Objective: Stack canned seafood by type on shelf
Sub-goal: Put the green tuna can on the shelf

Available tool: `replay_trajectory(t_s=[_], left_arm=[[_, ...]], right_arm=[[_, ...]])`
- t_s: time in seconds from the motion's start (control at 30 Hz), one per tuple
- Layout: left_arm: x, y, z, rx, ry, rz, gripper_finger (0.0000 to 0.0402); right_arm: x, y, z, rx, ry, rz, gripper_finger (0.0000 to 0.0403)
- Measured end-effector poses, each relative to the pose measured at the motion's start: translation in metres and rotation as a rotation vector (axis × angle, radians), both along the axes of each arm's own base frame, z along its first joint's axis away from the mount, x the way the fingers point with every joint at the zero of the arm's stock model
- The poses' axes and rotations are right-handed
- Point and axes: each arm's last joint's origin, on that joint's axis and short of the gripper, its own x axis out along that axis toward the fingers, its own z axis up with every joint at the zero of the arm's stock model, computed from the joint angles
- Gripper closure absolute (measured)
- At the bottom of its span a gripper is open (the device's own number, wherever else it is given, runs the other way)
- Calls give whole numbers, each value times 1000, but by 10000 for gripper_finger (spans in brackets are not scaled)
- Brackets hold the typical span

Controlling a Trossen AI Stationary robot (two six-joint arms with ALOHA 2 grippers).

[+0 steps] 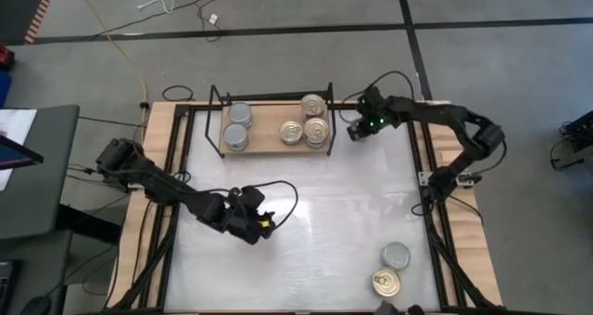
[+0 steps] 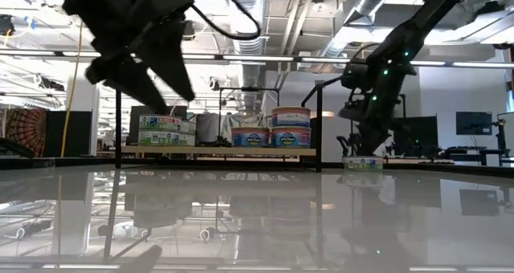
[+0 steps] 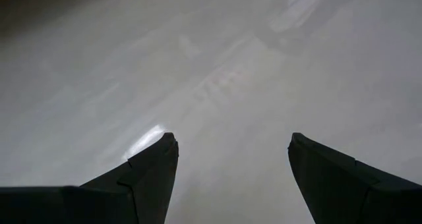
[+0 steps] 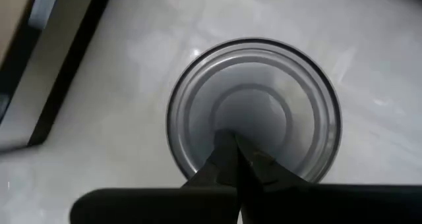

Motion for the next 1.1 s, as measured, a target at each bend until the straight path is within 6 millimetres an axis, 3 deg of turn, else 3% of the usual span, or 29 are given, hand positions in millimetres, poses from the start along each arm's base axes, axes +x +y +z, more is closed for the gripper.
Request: replay_trajectory(t_s=[0.27,0.57,0.7,0.83,1.1], left_arm=[[-19,-12,-4,63,66,15,127],[-30,-23,-8,96,94,-40,127],[-33,-28,-10,111,96,-88,127],[-34,-31,-10,99,83,-89,127],[-27,-36,-6,95,39,-165,127]], right_arm=[[4,68,18,122,73,8,386],[19,182,12,173,-1,11,385],[39,232,10,207,-175,17,385],[68,269,3,241,-344,14,386],[137,300,-12,248,-459,76,386]])
